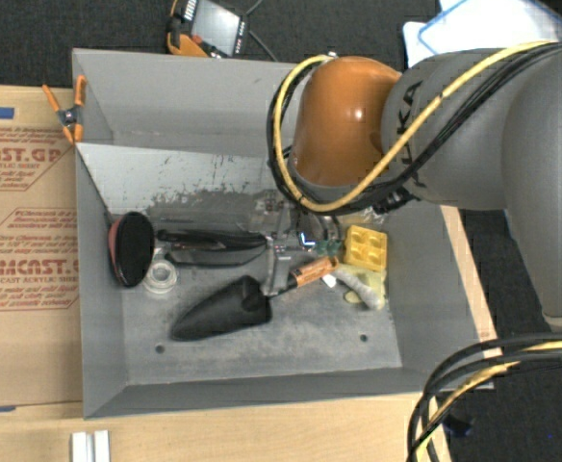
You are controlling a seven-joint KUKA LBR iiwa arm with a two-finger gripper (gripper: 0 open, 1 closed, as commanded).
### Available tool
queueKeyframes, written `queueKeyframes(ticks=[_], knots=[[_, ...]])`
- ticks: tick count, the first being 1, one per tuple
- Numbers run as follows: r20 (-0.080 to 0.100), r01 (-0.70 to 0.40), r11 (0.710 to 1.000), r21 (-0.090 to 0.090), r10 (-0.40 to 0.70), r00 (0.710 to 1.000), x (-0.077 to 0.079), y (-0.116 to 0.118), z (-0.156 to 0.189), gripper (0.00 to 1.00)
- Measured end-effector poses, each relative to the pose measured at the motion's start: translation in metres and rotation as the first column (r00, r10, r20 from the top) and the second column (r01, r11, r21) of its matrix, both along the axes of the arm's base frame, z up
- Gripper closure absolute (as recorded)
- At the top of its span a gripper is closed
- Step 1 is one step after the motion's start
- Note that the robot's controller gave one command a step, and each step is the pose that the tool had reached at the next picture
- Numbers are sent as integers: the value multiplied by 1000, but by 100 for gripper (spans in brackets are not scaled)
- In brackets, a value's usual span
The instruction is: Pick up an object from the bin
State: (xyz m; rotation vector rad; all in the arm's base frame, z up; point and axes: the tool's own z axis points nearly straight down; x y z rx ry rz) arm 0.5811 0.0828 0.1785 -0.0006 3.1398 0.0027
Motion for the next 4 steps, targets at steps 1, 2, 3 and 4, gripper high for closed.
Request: queueKeyframes(ticks=[1,2,3,4], knots=[[0,0,1000,0,0,1000,0,0,0,0],[0,-97,995,0,97,995,-11,0,-58,0],[5,-81,997,1,81,997,-8,5,-70,0],[0,-117,993,0,117,993,-48,-30,-110,0]])
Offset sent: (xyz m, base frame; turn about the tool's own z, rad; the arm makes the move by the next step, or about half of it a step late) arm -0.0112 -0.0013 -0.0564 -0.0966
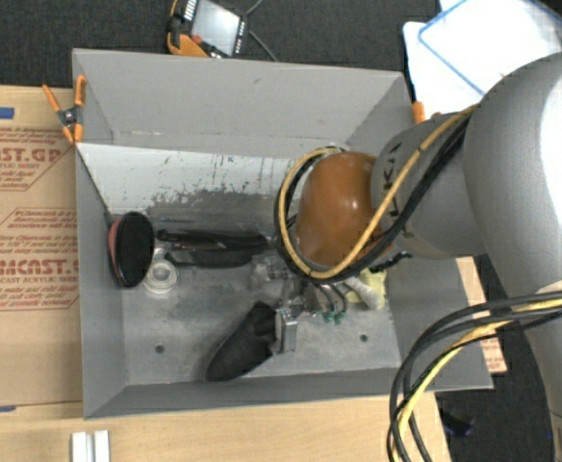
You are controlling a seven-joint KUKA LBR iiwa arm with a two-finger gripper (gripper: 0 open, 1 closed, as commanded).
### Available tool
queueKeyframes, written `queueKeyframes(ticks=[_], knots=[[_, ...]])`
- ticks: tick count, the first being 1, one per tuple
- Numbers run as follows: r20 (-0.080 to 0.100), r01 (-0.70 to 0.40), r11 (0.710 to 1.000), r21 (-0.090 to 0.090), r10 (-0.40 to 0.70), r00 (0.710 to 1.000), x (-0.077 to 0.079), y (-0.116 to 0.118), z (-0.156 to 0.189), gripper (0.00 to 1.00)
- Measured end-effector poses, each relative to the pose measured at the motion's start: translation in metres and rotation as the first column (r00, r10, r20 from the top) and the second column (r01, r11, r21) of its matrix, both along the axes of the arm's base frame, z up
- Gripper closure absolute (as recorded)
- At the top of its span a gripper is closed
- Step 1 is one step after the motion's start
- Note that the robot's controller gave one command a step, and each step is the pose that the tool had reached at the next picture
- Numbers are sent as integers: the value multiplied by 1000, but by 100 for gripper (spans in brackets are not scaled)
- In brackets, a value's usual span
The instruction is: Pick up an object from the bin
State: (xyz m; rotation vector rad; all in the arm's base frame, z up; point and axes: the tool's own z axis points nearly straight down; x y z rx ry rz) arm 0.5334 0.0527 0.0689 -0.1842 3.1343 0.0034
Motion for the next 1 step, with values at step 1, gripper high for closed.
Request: queueKeyframes(ticks=[1], knots=[[-15,65,998,-1,-65,998,30,38,0,0]])
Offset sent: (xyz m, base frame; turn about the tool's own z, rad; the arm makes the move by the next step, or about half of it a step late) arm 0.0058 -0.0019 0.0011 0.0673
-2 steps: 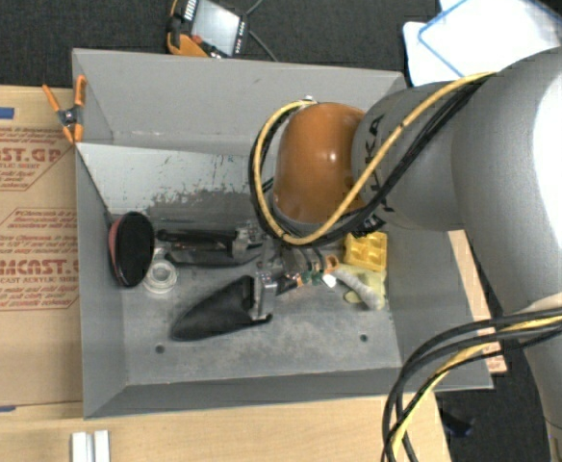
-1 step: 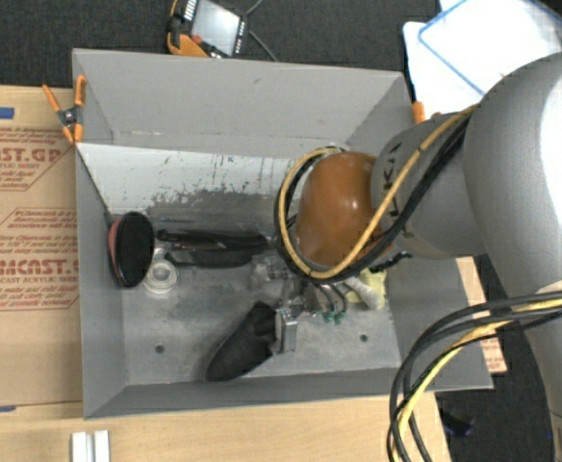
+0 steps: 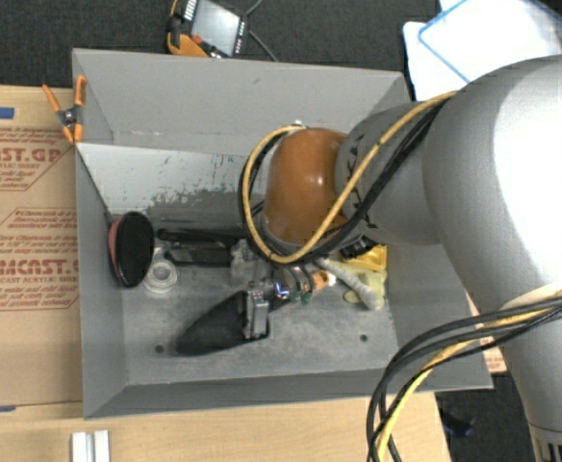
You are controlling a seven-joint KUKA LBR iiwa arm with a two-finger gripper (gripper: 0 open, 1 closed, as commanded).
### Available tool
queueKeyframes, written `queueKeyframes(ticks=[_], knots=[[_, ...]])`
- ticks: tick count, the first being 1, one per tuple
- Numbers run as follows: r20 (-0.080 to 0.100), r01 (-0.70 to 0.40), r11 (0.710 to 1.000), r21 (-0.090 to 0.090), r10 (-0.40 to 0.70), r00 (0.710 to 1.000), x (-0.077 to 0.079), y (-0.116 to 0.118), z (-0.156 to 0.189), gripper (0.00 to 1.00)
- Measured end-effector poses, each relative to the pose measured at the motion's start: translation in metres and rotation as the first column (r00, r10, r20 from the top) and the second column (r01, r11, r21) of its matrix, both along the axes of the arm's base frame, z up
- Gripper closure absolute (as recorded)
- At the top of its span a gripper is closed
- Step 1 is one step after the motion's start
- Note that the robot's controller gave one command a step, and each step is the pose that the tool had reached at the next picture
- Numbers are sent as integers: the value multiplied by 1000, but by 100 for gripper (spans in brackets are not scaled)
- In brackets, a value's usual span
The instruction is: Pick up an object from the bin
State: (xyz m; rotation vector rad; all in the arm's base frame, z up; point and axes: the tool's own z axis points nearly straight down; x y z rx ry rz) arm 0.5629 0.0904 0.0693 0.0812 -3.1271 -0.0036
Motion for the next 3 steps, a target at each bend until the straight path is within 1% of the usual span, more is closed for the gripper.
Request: queueKeyframes(ticks=[1,2,3], knots=[[17,4,1000,1,-4,1000,-24,-40,1,0],[13,47,999,2,-47,999,-16,-23,1,0],[9,39,999,1,-39,999,-14,-11,1,0]])
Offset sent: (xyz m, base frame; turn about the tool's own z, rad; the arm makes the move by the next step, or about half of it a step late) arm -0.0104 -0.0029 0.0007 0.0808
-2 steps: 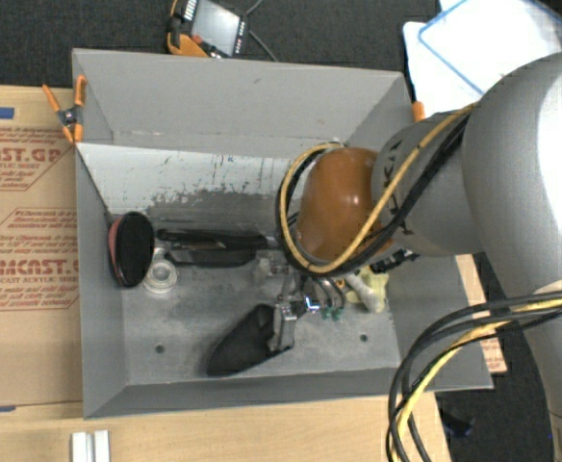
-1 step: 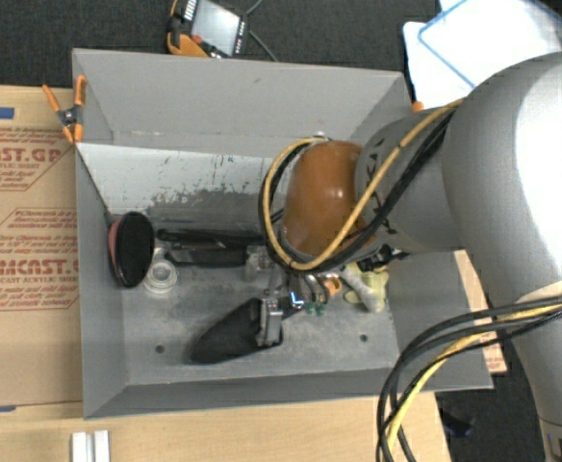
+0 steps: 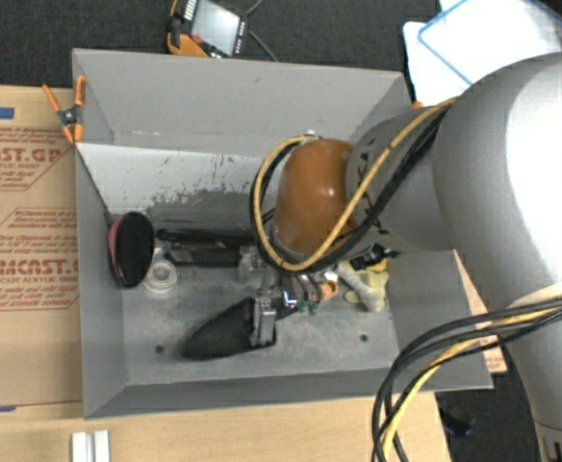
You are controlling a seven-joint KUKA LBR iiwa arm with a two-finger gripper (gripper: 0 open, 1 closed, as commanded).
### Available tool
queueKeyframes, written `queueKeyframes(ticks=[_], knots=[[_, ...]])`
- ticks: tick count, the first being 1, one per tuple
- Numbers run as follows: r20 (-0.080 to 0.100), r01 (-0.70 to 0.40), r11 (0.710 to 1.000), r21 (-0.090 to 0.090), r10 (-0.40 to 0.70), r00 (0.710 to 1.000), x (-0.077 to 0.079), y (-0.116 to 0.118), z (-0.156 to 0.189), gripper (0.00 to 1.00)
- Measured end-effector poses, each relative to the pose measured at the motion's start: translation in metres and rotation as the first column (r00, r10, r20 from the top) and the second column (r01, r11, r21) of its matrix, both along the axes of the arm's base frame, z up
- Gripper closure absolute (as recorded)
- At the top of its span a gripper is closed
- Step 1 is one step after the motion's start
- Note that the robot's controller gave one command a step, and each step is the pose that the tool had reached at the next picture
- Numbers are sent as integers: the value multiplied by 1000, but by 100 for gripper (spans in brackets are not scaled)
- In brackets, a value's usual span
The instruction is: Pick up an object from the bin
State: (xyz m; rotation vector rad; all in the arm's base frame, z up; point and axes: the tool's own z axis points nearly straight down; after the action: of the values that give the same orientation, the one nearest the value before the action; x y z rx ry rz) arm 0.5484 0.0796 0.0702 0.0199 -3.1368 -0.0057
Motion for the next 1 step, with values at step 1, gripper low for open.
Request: queueKeyframes(ticks=[1], knots=[[5,-160,987,-1,160,987,25,-59,0,0]])
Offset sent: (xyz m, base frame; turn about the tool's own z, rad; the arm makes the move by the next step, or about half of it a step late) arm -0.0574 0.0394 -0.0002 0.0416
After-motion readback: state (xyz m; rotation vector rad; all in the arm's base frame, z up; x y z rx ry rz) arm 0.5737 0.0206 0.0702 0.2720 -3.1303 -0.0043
